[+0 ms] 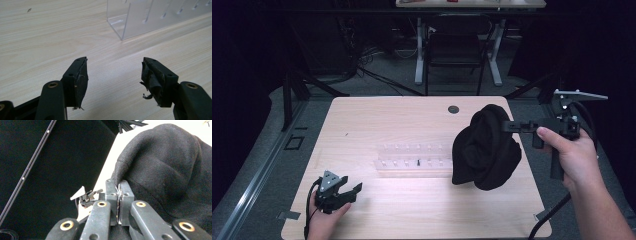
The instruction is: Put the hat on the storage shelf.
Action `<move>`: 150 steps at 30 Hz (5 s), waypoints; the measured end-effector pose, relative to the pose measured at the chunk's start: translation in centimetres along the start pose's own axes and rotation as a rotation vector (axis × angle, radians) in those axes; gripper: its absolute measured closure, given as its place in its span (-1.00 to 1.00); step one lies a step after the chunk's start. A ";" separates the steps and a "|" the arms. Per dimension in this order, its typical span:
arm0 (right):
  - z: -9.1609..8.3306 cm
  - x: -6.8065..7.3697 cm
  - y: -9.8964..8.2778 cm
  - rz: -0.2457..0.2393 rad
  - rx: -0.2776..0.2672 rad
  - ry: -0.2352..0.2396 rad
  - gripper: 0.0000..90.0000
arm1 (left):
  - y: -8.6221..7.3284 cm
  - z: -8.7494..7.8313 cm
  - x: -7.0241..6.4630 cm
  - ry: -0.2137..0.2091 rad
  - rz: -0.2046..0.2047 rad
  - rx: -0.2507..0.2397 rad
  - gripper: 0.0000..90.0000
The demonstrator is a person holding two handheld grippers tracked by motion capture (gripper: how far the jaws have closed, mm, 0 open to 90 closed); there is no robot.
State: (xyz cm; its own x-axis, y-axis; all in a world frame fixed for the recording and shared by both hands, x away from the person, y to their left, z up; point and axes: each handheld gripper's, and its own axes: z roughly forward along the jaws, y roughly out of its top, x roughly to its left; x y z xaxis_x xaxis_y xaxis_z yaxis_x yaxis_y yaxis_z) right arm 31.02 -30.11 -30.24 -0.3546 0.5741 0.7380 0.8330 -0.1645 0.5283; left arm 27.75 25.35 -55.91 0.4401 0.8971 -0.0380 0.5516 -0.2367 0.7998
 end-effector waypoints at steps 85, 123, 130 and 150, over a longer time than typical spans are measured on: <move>13.9 3.1 5.5 -0.012 0.108 -0.041 0.97 | 0.3 0.2 -0.1 -0.016 0.008 -0.018 -0.15; 17.5 4.3 5.0 -0.001 0.068 0.053 0.96 | 6.9 0.7 -5.8 -0.183 0.072 -0.160 0.13; 17.5 4.3 4.9 0.001 0.065 0.055 0.96 | 8.5 1.3 -8.1 -0.232 0.113 -0.167 0.26; 17.3 4.0 4.7 0.002 0.064 0.065 0.96 | 12.2 1.8 -13.2 -0.325 0.216 -0.193 0.43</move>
State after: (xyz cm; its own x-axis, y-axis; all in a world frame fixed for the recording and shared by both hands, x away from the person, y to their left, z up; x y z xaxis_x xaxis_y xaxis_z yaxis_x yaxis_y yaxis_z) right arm 40.89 -14.74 -32.04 -0.3782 0.5206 0.7654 0.8583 -0.1125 0.5006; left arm 29.94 9.95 -46.76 0.7482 0.6632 -0.0195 0.2932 -0.3042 0.9064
